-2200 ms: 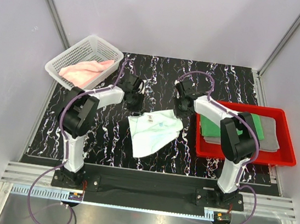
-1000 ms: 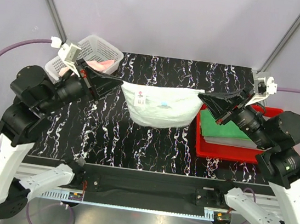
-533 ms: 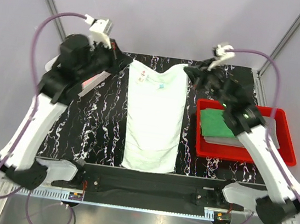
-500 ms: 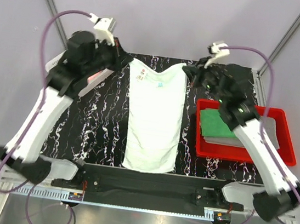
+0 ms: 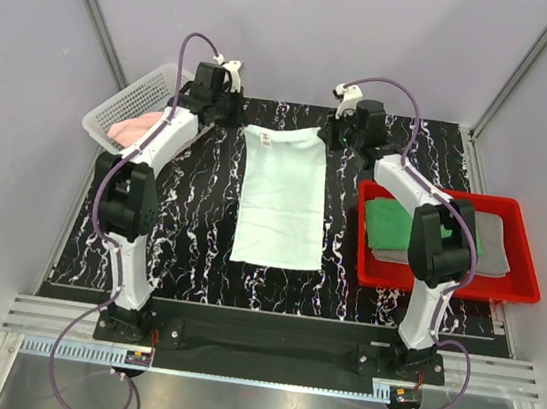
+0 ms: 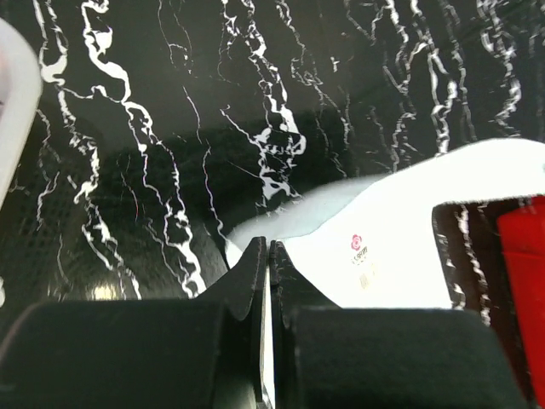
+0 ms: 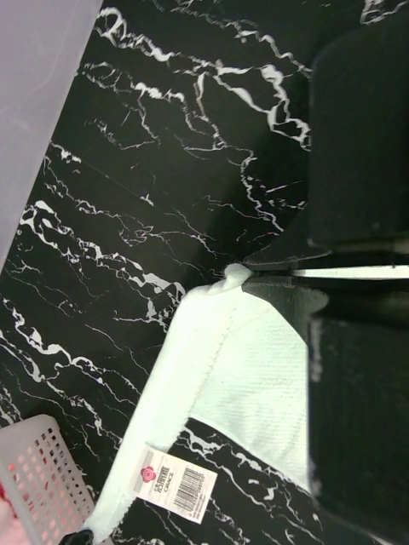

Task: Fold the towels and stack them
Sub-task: Fold the towel

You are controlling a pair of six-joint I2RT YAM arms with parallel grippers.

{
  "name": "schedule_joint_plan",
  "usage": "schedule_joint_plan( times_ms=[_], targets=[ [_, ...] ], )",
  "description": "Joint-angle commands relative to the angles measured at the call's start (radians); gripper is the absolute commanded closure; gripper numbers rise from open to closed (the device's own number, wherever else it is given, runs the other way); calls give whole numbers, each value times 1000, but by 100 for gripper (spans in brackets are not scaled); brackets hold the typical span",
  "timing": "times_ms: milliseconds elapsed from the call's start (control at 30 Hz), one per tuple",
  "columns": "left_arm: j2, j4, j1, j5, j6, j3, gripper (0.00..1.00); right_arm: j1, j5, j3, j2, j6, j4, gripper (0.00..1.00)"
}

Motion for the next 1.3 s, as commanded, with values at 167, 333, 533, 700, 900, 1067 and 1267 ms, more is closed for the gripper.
schedule_joint_plan(
  times_ms=[167,333,533,700,900,1067,1267],
  targets=[
    [6,124,7,38,89,32,100,-6,-72,75,76,-101,121,100],
    [-54,68,10,32,58,-44,100,-7,-31,-22,-7,-124,58,100],
    [-202,81,9,73,20,-236,100,-7,-50,-160,-157,-73,-23,100],
    [-288,77,4,136,-9,-385,100,-9,-93,-260,-234,11,-87,100],
    [-400,55,-26,133,-21,-527,100,-7,-130,-427,-318,100,-87,100],
    [-453,13,-63,115,-9,-603,100,-4,-184,-554,-380,181,-42,100],
    [-511,-17,-75,109,-8,-649,100,-1,-212,-614,-426,212,-38,100]
  ],
)
